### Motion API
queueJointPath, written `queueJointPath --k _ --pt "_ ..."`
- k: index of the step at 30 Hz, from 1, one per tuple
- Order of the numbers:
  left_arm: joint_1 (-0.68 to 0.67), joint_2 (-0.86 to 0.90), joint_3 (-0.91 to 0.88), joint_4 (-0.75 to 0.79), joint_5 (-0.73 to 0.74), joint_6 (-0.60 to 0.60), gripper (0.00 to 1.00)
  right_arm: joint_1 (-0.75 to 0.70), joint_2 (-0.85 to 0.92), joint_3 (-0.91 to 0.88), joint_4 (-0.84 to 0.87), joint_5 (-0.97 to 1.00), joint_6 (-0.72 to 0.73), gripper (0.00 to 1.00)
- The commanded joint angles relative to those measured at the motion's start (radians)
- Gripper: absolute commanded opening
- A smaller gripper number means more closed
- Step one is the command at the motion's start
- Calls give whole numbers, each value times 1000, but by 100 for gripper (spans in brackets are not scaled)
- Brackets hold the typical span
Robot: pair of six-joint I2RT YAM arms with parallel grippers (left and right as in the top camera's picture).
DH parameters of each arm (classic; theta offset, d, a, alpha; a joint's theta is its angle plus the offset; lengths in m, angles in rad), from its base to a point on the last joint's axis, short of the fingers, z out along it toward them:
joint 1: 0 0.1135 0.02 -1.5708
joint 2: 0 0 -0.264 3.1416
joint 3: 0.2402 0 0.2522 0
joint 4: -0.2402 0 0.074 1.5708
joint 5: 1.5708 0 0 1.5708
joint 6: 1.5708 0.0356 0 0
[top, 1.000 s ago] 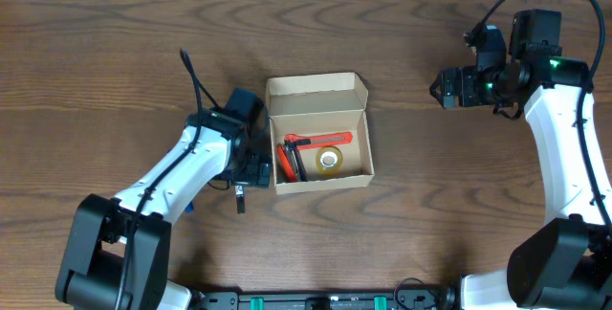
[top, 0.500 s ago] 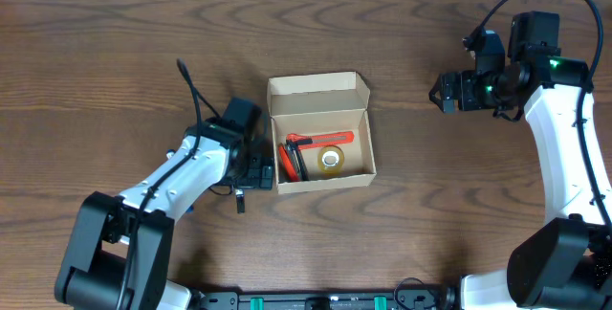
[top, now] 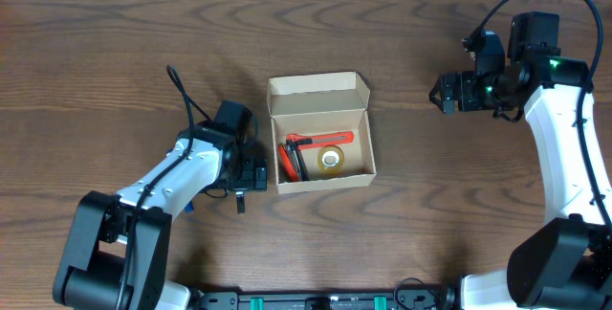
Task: Pack container
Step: 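Grasp the black-capped whiteboard marker with the left gripper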
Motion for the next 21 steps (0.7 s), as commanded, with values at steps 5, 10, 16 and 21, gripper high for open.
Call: queueJointPath --k 5,10,16,21 --pt "5 -1 -10 1 -37 -4 100 -5 8 -5 -5 -2 -11 95" --pt "5 -1 -27 11 -46 -4 100 -5 8 -5 -9 -2 -11 95" --pt "5 -1 -56 27 -47 -4 100 -5 8 -5 -11 -2 -11 95" --pt "5 -1 -57 26 -44 -5 100 -4 8 -5 -11 -2 -11 95"
